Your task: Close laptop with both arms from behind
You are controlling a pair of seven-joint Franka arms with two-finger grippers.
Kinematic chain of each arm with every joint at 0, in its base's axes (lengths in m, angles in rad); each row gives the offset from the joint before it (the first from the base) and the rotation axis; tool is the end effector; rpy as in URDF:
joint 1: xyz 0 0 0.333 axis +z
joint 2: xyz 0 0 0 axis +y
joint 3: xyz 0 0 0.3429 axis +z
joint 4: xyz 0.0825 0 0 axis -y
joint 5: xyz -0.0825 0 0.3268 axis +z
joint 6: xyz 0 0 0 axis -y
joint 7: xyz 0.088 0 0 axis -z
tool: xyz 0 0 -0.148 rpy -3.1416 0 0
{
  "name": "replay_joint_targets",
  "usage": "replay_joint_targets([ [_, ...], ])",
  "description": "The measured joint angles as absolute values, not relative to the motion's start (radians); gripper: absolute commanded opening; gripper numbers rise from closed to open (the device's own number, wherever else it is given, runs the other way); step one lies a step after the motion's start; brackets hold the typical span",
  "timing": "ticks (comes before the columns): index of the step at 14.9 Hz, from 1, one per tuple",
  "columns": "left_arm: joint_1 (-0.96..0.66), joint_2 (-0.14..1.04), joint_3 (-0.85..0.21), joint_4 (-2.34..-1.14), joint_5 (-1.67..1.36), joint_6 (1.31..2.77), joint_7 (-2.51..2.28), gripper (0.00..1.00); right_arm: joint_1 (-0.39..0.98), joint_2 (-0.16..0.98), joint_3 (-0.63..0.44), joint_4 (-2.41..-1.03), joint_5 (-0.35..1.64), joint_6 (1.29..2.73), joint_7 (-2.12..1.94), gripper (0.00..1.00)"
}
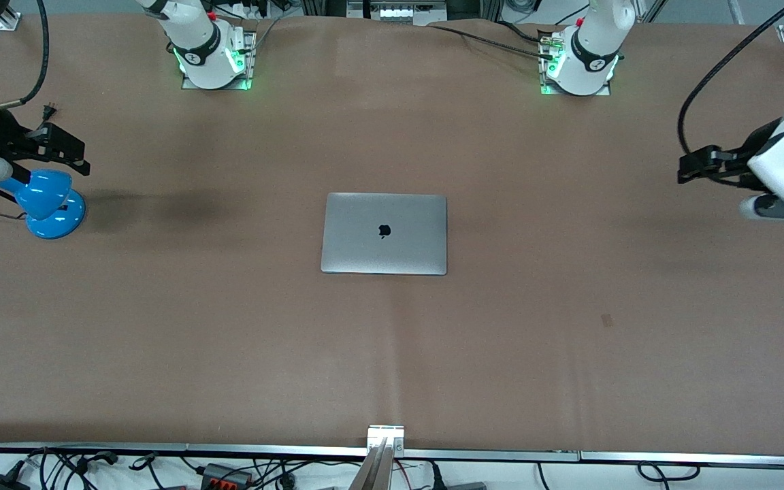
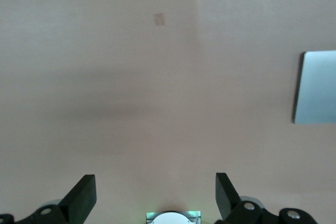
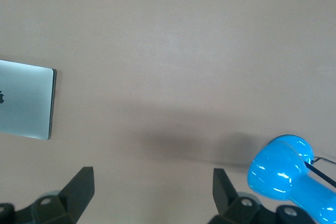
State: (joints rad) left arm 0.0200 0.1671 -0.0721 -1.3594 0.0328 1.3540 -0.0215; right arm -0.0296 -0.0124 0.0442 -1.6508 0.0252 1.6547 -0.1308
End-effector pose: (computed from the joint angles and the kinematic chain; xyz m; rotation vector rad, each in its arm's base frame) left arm 0.5221 -0.0182 0.5936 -3.1031 0.0409 0.2663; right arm 0.5002 0.0110 0.5906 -3.1099 -0.2235 -0.0276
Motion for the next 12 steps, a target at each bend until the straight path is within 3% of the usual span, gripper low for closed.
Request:
replay_joint_targets([
  [4,-0.034,0.042,-0.022,-1.551,0.031,1.562,-0.021,1.0,-0.045,-0.013,0.045,-1.662,0.025,1.659,-0.131,1.0],
  [6,-0.035,-0.004,-0.021,-1.615,0.026,1.595,-0.022,1.0,-0.048,-0.013,0.045,-1.663,0.025,1.659,-0.131,1.0],
  [12,-0.034,-0.027,-0.017,-1.651,0.023,1.61,-0.021,1.0,-0.048,-0.013,0.047,-1.666,0.025,1.659,-0.131,1.0],
])
